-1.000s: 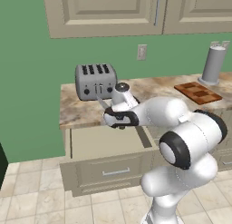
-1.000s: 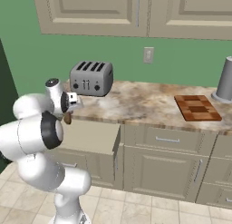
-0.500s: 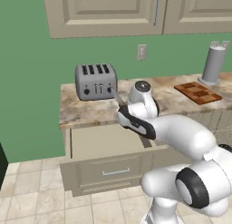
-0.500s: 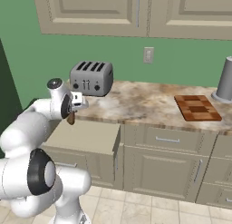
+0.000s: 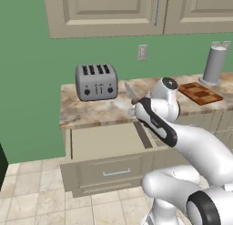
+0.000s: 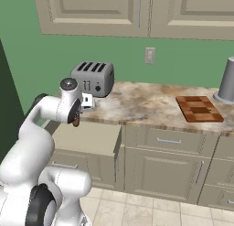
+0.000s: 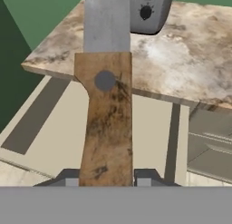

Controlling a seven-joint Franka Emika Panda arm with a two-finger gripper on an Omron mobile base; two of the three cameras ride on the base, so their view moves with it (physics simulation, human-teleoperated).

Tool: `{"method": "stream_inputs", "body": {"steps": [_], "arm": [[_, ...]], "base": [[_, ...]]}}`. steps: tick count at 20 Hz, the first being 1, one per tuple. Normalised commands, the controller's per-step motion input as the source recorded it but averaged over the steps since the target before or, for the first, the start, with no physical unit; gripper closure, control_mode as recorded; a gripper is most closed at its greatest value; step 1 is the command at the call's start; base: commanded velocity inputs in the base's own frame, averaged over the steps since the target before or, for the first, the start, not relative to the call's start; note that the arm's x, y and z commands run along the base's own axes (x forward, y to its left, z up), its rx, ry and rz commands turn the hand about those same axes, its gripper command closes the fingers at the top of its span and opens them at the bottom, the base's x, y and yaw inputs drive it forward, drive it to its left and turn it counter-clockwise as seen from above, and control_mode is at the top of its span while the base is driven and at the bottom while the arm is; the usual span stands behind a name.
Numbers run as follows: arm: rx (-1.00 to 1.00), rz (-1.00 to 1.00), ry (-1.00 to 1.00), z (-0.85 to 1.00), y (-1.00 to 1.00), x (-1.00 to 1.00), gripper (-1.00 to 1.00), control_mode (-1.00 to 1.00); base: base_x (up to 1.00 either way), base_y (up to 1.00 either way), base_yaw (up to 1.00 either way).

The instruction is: Pick up the knife from the drawer and place it on the cutting board. Then place the meat from the plate to the cutting board.

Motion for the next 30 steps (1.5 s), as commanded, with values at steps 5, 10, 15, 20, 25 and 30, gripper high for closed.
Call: {"method": "stream_inputs", "body": {"steps": [5,10,15,20,25,30], "arm": [[0.05,0.00,-0.02,0.10,-0.20,-0.12,1.00,-1.00],[0.00,0.00,-0.01,0.00,-0.21,0.00,1.00,1.00],[0.00,0.00,0.00,0.00,0.00,0.00,1.00,1.00],[0.00,0.00,0.00,0.00,0.00,0.00,1.00,1.00],[0.00,0.00,0.00,0.00,0.00,0.00,1.00,1.00],[0.00,0.00,0.00,0.00,0.00,0.00,1.00,1.00]], "base": [[0.00,0.00,0.00],[-0.02,-0.34,0.00],[-0.10,-1.00,0.09],[-0.12,-1.00,0.12],[-0.03,-1.00,0.09],[0.27,-1.00,0.10]]}}
